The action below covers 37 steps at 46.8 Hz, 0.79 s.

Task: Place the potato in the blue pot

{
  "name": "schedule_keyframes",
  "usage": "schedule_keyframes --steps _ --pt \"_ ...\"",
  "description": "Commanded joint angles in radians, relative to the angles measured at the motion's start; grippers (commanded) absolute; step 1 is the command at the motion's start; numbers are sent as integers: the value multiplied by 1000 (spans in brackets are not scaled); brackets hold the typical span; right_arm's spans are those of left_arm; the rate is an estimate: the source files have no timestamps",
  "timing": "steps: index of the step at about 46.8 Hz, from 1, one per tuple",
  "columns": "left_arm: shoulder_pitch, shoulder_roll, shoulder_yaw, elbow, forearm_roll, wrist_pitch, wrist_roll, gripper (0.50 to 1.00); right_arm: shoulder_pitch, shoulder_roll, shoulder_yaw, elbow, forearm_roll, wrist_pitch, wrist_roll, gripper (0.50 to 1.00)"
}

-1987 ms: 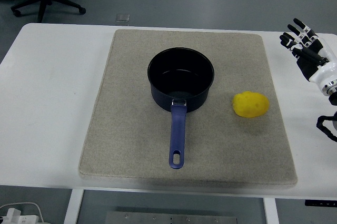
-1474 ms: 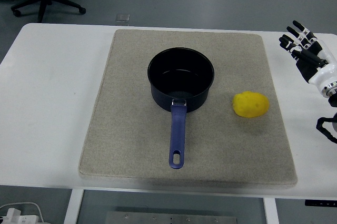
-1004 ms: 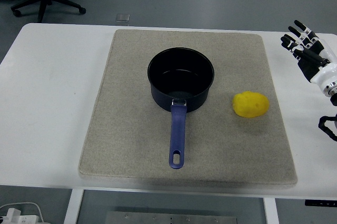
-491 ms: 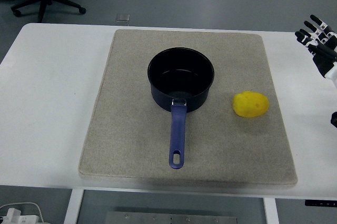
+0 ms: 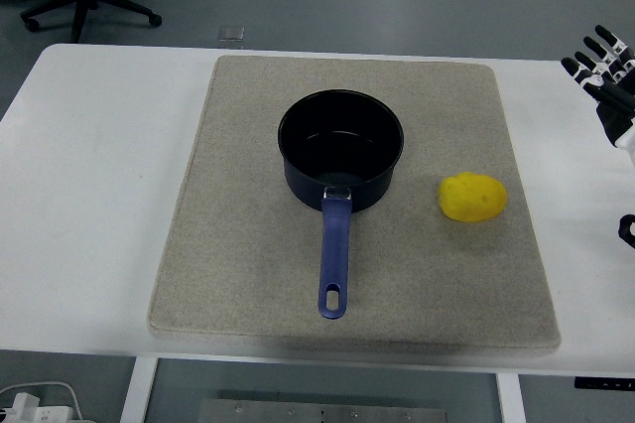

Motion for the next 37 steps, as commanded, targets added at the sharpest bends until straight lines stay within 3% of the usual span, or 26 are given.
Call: schedule_keyframes --steps 1,12,37 --pt "0 0 0 0 0 0 0 994 1 -38 -2 23 -52 25 12 930" --pt "0 0 0 0 0 0 1 994 6 -52 -5 29 -136 40 11 928" --pt "0 0 0 0 0 0 0 994 0 -46 -10 29 -136 29 12 930"
